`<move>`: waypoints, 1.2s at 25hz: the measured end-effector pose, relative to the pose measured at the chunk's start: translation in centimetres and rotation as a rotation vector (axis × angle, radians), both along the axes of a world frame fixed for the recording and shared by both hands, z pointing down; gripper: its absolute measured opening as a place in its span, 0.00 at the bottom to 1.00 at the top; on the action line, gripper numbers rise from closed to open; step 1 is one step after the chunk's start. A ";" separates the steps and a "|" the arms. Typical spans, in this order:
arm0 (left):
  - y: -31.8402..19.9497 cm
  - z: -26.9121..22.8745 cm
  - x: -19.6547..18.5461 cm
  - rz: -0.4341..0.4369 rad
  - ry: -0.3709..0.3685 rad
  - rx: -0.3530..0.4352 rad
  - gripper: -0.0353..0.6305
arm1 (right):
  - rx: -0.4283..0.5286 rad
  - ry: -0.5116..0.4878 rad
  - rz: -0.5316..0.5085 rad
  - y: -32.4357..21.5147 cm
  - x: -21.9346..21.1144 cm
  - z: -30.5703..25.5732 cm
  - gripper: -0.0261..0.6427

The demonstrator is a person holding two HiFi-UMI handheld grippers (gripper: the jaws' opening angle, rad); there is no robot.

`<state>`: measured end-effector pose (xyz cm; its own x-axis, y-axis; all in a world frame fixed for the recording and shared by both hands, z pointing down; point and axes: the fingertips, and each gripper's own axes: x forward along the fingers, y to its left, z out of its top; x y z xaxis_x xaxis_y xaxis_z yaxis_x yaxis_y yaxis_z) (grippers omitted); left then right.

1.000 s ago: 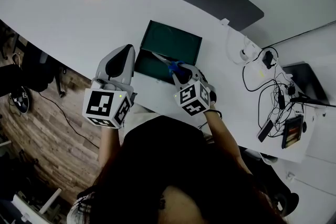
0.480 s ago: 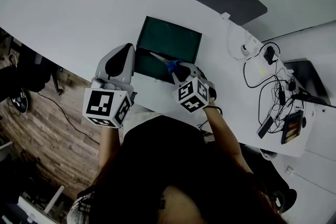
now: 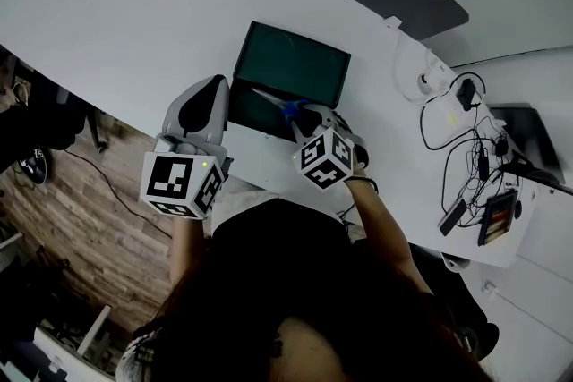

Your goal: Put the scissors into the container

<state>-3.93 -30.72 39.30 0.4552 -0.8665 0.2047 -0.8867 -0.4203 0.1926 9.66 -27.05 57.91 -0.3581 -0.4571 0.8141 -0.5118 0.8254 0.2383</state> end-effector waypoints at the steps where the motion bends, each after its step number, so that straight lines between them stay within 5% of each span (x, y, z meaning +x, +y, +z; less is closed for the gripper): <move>1: -0.1 0.2 0.0 0.000 0.001 -0.005 0.07 | -0.004 0.003 -0.002 -0.1 -0.1 0.2 0.17; 30: -2.5 3.8 -0.5 0.036 0.022 -0.095 0.07 | -0.170 0.161 -0.066 -0.4 -1.5 4.2 0.17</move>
